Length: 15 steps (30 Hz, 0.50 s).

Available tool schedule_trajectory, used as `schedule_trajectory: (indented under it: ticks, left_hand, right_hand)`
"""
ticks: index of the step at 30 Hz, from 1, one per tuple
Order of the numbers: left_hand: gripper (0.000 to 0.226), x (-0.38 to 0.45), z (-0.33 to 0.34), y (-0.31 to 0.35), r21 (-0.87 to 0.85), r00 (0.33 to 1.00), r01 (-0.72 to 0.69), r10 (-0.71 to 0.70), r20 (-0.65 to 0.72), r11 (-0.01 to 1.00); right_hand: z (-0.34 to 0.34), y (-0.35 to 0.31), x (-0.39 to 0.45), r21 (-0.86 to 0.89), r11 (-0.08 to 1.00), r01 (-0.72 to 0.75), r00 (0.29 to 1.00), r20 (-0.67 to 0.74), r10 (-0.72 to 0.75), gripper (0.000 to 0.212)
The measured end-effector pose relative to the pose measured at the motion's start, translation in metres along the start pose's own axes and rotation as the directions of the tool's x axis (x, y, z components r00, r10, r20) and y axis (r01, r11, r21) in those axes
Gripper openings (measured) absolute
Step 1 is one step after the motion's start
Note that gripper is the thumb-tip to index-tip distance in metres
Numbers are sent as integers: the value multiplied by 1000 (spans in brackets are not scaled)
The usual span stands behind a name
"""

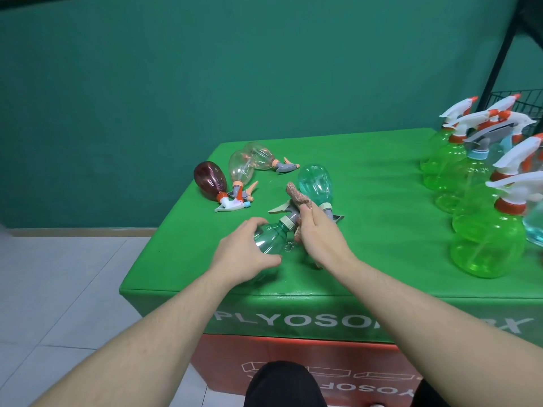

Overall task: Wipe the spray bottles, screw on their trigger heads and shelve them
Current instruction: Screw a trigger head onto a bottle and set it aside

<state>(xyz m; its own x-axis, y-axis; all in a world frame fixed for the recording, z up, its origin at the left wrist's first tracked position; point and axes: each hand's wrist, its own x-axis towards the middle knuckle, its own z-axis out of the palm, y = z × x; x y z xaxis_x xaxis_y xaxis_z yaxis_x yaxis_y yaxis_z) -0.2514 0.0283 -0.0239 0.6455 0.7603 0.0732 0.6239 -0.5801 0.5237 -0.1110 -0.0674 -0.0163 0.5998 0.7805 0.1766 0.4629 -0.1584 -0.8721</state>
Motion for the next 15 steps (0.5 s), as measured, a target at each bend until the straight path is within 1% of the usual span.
schedule_trajectory:
  ticks: [2, 4, 8, 11, 13, 15]
  left_hand:
    - [76, 3, -1, 0, -24, 1000, 28, -28, 8, 999]
    - [75, 4, -2, 2, -24, 999, 37, -37, 20, 999]
    - [74, 4, -4, 6, -30, 998, 53, -52, 24, 998]
    - [77, 5, -6, 2, -80, 997, 71, -72, -8, 994]
    - [81, 3, -8, 0, -65, 999, 42, -43, -13, 997]
    - [83, -2, -9, 0, -7, 1000, -13, 13, -19, 1000]
  right_hand:
    - [1, 2, -9, -21, 998, 52, 999, 2, -52, 44]
    - [0, 3, -16, -39, 998, 49, 999, 1, -49, 45]
    - [-10, 7, -26, -50, 998, -47, 999, 8, 47, 38]
    - [-13, 9, -34, -10, 995, -103, 995, -3, 103, 39]
    - [-14, 12, -35, 31, 989, -141, 990, -11, 142, 38]
    - [-17, 11, -34, 70, 982, -174, 984, -26, 176, 39]
